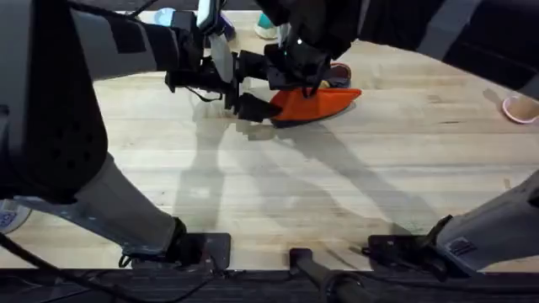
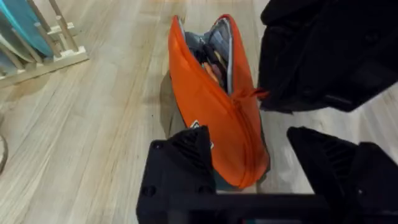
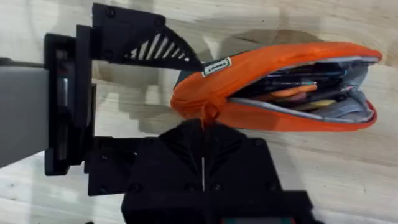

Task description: Unzip the bag, pick up the pens from the table one at a time and place them inside, then zip the bag closed.

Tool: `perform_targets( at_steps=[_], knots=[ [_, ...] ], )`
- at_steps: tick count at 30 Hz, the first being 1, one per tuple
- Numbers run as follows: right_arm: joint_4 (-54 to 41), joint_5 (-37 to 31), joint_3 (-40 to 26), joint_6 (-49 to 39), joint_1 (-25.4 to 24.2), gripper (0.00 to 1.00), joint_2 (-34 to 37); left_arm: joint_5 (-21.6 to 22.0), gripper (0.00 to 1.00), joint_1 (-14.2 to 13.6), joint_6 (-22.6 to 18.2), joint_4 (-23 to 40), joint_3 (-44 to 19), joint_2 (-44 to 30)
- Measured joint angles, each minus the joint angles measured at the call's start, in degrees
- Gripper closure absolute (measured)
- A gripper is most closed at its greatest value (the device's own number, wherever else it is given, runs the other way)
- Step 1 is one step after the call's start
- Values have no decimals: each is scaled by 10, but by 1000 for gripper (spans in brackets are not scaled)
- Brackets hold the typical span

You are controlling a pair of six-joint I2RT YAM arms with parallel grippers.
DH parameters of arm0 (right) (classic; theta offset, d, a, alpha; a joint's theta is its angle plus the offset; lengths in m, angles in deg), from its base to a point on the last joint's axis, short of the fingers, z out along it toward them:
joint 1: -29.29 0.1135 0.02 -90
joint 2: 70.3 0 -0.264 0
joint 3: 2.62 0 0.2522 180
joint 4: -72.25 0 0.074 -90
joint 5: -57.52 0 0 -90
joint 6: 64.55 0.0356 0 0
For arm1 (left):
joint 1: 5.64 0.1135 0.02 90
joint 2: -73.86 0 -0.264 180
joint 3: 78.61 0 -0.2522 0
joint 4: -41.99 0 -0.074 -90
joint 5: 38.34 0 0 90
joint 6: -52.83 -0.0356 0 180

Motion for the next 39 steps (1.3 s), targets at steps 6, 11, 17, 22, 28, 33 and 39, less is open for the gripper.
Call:
perform_targets(
  at_steps=[6,11,17,22,28,33,39],
  knots=[
    [0,0,0,0,0,972,0,0,266,0,7,-2,0,-13],
    [0,0,0,0,0,971,0,1,500,0,12,-4,0,-15],
    [0,0,0,0,0,971,0,2,954,0,14,-6,0,-15],
    [0,0,0,0,0,971,0,2,956,0,15,-7,0,-15],
    [-9,0,0,-13,0,971,0,2,956,0,15,-7,0,-15],
    [-14,0,0,-17,0,971,0,2,956,0,15,-7,0,-15],
    [-24,0,0,-17,-1,971,0,2,956,0,17,-7,0,-15]
  ],
)
